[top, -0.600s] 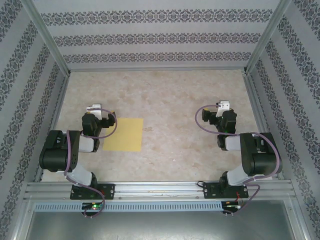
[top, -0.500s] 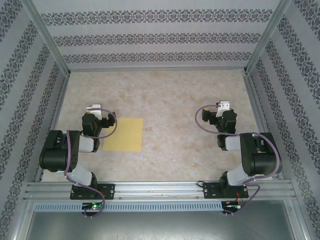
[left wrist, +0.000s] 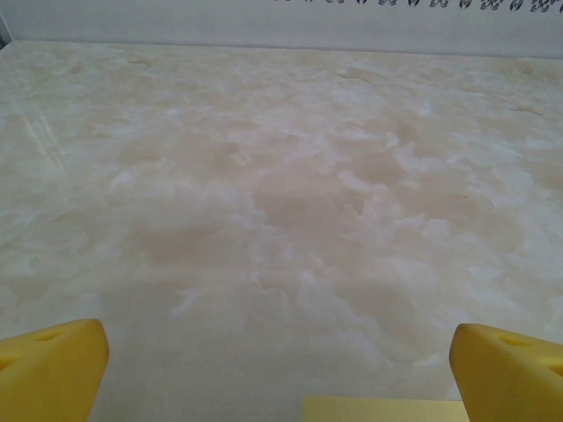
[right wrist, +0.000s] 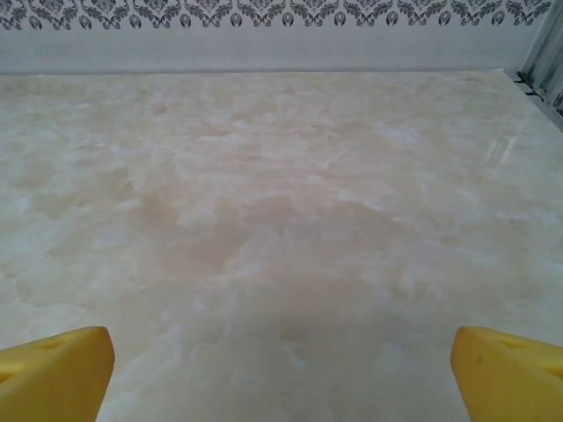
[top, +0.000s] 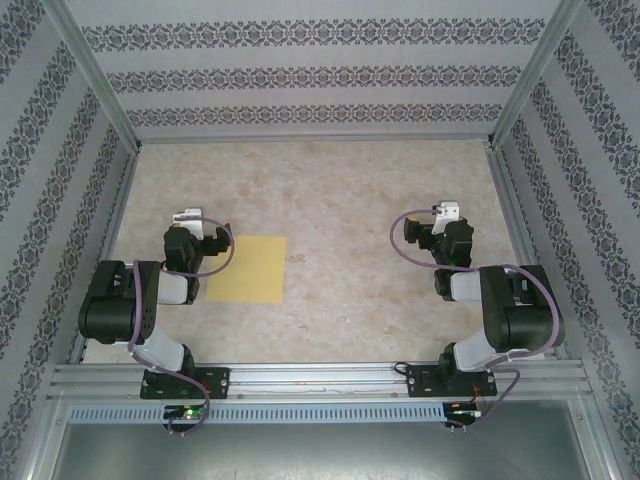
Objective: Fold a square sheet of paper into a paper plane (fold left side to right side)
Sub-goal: Move the square sheet of paper to the center of the table.
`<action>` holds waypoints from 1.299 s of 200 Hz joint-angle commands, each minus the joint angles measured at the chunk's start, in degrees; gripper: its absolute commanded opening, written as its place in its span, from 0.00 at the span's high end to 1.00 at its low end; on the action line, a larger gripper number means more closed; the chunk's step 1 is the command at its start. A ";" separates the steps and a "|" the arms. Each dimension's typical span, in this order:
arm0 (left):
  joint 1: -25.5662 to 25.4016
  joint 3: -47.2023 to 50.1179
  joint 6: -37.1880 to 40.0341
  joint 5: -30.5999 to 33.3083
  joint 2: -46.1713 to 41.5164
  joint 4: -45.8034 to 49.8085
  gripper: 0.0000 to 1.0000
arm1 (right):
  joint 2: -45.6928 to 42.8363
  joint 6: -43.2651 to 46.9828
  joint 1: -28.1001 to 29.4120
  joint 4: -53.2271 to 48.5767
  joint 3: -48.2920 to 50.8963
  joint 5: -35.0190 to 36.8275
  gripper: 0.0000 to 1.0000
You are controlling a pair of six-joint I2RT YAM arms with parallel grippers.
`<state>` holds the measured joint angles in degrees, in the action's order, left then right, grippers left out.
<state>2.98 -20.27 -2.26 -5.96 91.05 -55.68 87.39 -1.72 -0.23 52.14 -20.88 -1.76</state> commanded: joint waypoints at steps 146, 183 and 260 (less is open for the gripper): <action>-0.43 -1.29 0.82 -0.37 0.14 0.00 0.01 | 0.08 -0.89 -0.25 2.01 -0.65 -0.12 0.02; -0.43 -1.72 0.27 2.43 -8.27 7.90 0.01 | -6.18 -1.44 -0.59 -7.29 -3.05 0.67 0.02; -0.51 -17.86 -19.20 -6.00 -24.42 53.95 0.01 | -23.27 -17.32 -0.65 -43.96 -12.17 -8.45 0.02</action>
<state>3.01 -33.12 -12.60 -4.69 67.61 -23.31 67.11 -10.87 -0.30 23.97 -29.93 -3.92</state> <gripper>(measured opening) 0.993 0.982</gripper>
